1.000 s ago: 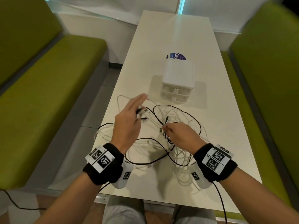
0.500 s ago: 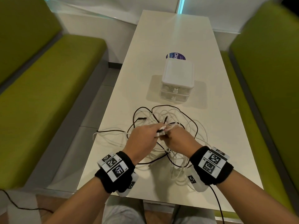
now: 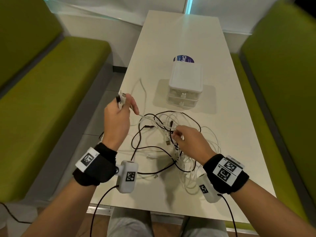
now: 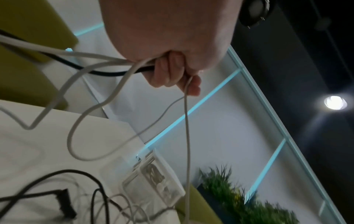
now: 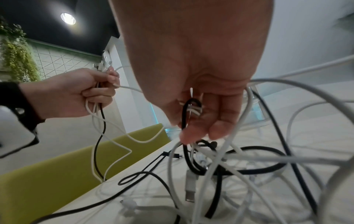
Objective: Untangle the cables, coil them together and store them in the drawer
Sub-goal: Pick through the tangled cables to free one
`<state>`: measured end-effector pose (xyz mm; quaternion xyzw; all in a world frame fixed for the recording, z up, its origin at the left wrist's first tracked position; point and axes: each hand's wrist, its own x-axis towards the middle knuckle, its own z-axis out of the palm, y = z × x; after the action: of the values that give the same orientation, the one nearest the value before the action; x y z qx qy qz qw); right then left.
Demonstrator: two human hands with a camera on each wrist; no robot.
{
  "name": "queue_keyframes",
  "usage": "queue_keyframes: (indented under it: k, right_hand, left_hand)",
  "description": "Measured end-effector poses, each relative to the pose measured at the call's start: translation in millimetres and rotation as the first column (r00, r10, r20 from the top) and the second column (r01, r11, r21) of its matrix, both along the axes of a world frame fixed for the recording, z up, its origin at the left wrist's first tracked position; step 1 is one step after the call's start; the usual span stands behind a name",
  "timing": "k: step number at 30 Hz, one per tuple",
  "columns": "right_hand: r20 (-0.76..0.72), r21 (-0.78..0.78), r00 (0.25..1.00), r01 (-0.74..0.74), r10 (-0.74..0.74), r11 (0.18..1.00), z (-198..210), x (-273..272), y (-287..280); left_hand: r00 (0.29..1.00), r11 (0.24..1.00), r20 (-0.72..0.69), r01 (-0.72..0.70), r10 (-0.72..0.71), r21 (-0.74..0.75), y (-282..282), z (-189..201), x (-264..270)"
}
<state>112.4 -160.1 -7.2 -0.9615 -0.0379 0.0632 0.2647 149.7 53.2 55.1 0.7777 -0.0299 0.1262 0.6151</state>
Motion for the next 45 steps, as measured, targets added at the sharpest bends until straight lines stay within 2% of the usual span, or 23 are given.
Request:
queue_keyframes:
  k: [2,4,6,8,9,12,14,15,18,20,21,23,26,31,35,37,39,42,45]
  right_hand:
    - [0.01,-0.005,1.0,-0.01,0.01,1.0,4,1,2]
    - [-0.038,0.026,0.999,0.003,-0.002,1.0,7,2,2]
    - [-0.092,0.048,0.996,0.026,-0.021,0.999,11,2,0]
    - [-0.103,0.033,0.994,0.027,-0.024,0.999,13,1,-2]
    - [-0.102,0.03,0.994,0.031,-0.028,0.999,15,1,-3]
    - [-0.123,0.008,0.991,0.05,-0.048,0.999,18,2,-3]
    - [-0.144,0.009,0.989,0.04,-0.038,0.999,18,4,-1]
    - [-0.151,0.013,0.988,0.019,-0.017,1.0,18,5,0]
    - [-0.118,-0.025,0.992,-0.053,0.05,0.998,21,6,5]
    - [-0.037,-0.071,0.998,-0.06,0.057,0.996,22,6,7]
    - [0.006,-0.088,0.999,-0.05,0.05,0.995,22,7,6]
    - [0.087,-0.092,0.995,-0.036,0.044,0.995,24,8,5]
    - [0.243,-0.109,0.969,-0.027,0.053,0.994,32,10,10]
    - [0.539,-0.121,0.841,0.018,0.05,0.992,48,18,24]
    - [0.66,-0.284,0.738,0.069,0.143,0.956,55,31,24]
    - [0.645,-0.307,0.745,0.049,0.169,0.95,57,33,24]
    - [0.551,-0.267,0.815,-0.03,0.178,0.963,56,30,28]
    - [0.33,-0.197,0.929,-0.103,0.165,0.975,48,19,36]
    - [0.243,-0.157,0.963,-0.08,0.117,0.984,39,14,40]
  left_hand:
    - [0.999,0.998,-0.03,-0.027,0.028,0.056,4,0,4]
    - [0.996,0.975,-0.072,-0.034,0.051,0.219,5,-6,10]
    - [0.993,0.889,-0.086,-0.032,0.079,0.456,5,-15,12]
    - [0.994,0.8,-0.039,-0.057,0.099,0.597,4,-24,9]
    - [0.996,0.787,0.019,-0.081,0.088,0.612,2,-25,5]
    - [0.973,0.834,0.229,-0.111,-0.019,0.54,-7,-22,-8]
    - [0.969,0.86,0.205,0.017,-0.14,0.51,-14,-23,-12]
    - [0.962,0.841,0.157,0.109,-0.224,0.53,-19,-25,-13]
    - [0.914,0.651,0.018,0.275,-0.406,0.707,-33,-39,-16]
    - [0.915,0.551,-0.072,0.3,-0.397,0.779,-38,-45,-15]
    - [0.921,0.531,-0.089,0.295,-0.379,0.794,-39,-46,-14]
    - [0.932,0.551,-0.041,0.248,-0.36,0.797,-38,-44,-10]
    - [0.948,0.677,0.074,0.165,-0.309,0.717,-32,-32,-2]
    - [0.96,0.871,0.208,0.065,-0.187,0.487,-26,-11,2]
    - [0.957,0.916,0.253,0.028,-0.14,0.399,-23,-6,1]
    - [0.961,0.922,0.241,0.032,-0.134,0.386,-21,-8,1]
    - [0.974,0.907,0.189,0.034,-0.124,0.42,-16,-14,3]
    - [0.986,0.84,0.101,0.057,-0.132,0.54,-5,-25,2]
    - [0.989,0.868,0.05,0.098,-0.139,0.486,10,-28,-2]
